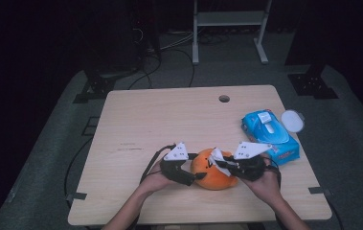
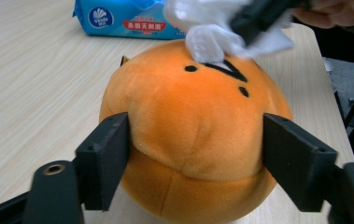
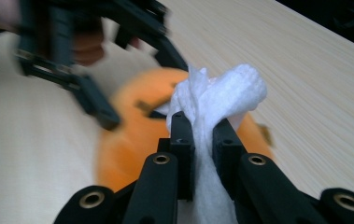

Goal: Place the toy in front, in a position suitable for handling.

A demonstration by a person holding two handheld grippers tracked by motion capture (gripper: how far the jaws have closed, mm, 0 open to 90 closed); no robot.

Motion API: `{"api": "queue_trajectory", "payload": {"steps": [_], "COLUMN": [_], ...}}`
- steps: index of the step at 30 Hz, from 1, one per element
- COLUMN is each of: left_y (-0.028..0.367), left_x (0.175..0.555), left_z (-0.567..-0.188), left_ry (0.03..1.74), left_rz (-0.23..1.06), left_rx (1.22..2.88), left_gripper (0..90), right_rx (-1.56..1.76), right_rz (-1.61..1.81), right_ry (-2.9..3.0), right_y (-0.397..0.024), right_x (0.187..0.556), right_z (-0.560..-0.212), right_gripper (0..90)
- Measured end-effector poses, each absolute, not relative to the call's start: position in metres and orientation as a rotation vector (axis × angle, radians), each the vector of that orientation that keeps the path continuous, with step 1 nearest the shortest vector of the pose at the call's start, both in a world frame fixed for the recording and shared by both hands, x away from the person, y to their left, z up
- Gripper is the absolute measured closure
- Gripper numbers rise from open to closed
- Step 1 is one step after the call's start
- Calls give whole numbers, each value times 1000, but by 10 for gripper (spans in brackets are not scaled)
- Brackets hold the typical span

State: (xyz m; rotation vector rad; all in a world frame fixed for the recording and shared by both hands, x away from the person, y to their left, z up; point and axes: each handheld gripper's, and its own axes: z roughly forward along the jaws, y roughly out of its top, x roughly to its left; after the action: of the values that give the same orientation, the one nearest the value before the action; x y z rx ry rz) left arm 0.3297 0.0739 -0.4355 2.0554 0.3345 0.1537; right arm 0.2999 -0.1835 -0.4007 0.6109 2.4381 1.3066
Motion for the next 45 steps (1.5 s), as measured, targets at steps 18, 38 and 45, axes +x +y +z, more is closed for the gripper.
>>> {"api": "queue_trajectory", "payload": {"steps": [18,38,45], "left_y": [77,74,74], "left_x": [328,318,321], "left_z": [-432,-436,-427], "left_ry": [363,293,323], "left_rz": [94,154,101], "left_rx": [2030,2063,2044], "left_gripper": [169,317,238], "right_rx": [682,660,703], "right_rz": [1345,1287,1300], "right_ry": [2467,2456,2461], "right_y": [-189,-188,-197], "right_x": [311,311,301], "right_z": [-410,-407,-414], "right_gripper": [813,811,812]}}
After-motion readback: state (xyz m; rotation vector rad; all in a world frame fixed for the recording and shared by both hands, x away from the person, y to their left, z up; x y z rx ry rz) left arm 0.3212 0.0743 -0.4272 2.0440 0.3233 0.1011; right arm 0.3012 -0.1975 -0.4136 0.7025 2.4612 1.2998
